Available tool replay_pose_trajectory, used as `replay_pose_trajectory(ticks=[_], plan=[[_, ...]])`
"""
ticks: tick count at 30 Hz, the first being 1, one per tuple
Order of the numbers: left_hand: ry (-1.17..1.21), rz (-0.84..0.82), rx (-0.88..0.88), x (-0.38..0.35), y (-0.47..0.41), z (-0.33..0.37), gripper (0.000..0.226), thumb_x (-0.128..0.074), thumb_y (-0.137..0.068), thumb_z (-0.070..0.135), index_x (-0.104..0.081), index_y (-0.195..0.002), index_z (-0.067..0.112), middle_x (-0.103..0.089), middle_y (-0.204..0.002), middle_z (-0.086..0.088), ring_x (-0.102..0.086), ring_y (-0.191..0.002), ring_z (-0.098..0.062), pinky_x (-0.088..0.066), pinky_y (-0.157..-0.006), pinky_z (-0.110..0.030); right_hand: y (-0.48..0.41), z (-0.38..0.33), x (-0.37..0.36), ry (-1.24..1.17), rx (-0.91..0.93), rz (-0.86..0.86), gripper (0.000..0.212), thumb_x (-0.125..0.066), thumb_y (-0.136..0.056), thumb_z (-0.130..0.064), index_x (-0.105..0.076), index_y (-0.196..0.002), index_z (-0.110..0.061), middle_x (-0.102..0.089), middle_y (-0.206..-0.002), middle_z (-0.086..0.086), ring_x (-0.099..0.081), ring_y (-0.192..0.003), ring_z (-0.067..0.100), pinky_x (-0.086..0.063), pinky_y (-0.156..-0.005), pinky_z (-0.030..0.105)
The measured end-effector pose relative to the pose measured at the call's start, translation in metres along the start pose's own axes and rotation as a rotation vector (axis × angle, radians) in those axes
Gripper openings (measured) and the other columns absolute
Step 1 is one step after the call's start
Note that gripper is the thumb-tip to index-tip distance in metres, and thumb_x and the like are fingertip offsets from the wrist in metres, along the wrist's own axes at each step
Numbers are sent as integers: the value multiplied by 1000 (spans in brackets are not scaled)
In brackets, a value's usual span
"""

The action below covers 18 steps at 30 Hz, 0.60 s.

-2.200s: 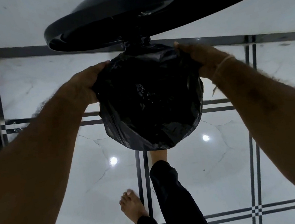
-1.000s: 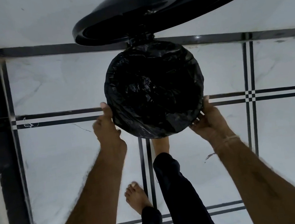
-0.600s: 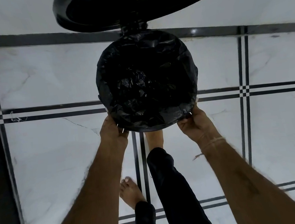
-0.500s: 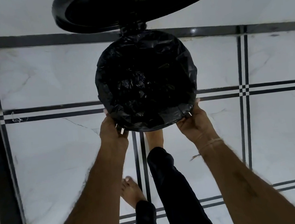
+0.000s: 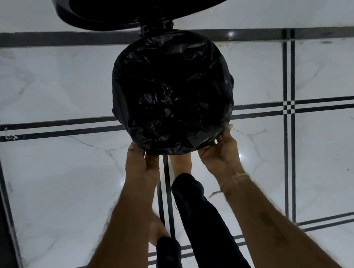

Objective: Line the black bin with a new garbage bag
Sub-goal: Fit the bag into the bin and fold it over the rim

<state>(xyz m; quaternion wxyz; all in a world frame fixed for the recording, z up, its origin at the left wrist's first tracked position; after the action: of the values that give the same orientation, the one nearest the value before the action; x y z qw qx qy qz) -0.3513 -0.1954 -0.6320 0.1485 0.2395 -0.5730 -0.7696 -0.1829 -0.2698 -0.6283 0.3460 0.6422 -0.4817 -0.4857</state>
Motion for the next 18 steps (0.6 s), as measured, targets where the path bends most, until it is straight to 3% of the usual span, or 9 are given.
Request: replay_pose_trajectory(ticks=[2, 4, 8, 10, 13, 16, 18], plan=[[-1, 13, -29, 2, 13, 9, 33, -59, -102, 41, -69, -115, 13, -70, -125, -5, -69, -111, -20, -60, -92, -39, 3, -5, 1, -2, -10, 20, 47, -53, -103, -43, -81, -81, -13, -73, -95, 6, -75, -67, 22, -58, -49, 29], [-28, -5, -38, 0, 20, 21, 50, -54, -97, 57, -69, -120, 16, -71, -123, -3, -68, -116, -22, -57, -97, -42, -3, -14, 1, 33, 4, 12, 42, -56, -100, -48, -77, -99, -12, -71, -109, 9, -74, -92, 26, -63, -65, 37], [-81, -14, -54, -6, 12, 42, 33, -54, -102, 43, -70, -114, 17, -78, -105, 0, -70, -108, -19, -61, -79, -36, -16, -37, -9, 176, 33, -68, 52, -51, -101, -54, -69, -128, -13, -69, -134, 11, -64, -126, 32, -58, -96, 49], [-53, -32, -31, -8, 8, 43, 33, -52, -103, 42, -70, -110, 15, -81, -99, 0, -73, -103, -18, -63, -75, -35, -18, -46, -12, 219, 31, -80, 48, -50, -104, -47, -66, -132, -11, -68, -136, 13, -66, -124, 33, -56, -100, 50], [-25, -60, -21, -7, 6, 36, 37, -47, -104, 44, -70, -111, 16, -81, -100, 0, -75, -98, -15, -64, -78, -32, -19, -50, -11, 239, 35, -18, 43, -50, -105, -41, -73, -116, -7, -75, -120, 14, -73, -110, 30, -60, -92, 48], [-68, -20, -28, -8, 9, 32, 47, -46, -101, 52, -66, -127, 17, -76, -117, -1, -72, -106, -18, -63, -75, -34, -18, -45, -10, 279, 45, 80, 44, -47, -108, -33, -81, -97, -8, -79, -105, 11, -78, -92, 24, -65, -79, 39], [-84, 5, -36, -10, 12, 33, 50, -48, -99, 56, -65, -128, 19, -72, -124, -3, -69, -114, -21, -62, -79, -37, -14, -41, -11, 408, 67, 197, 31, -51, -107, -32, -74, -103, -11, -76, -109, 9, -74, -93, 22, -62, -78, 35]])
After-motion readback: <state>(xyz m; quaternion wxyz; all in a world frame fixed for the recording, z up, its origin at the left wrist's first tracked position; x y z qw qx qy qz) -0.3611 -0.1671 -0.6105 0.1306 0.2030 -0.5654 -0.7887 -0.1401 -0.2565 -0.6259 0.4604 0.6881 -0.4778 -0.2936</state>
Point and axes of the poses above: each hand's wrist, its own y-axis away from the middle knuckle, its own x-axis out of the back of the hand, z = x × y, the point moved 1 cm from there along -y, towards the middle knuckle
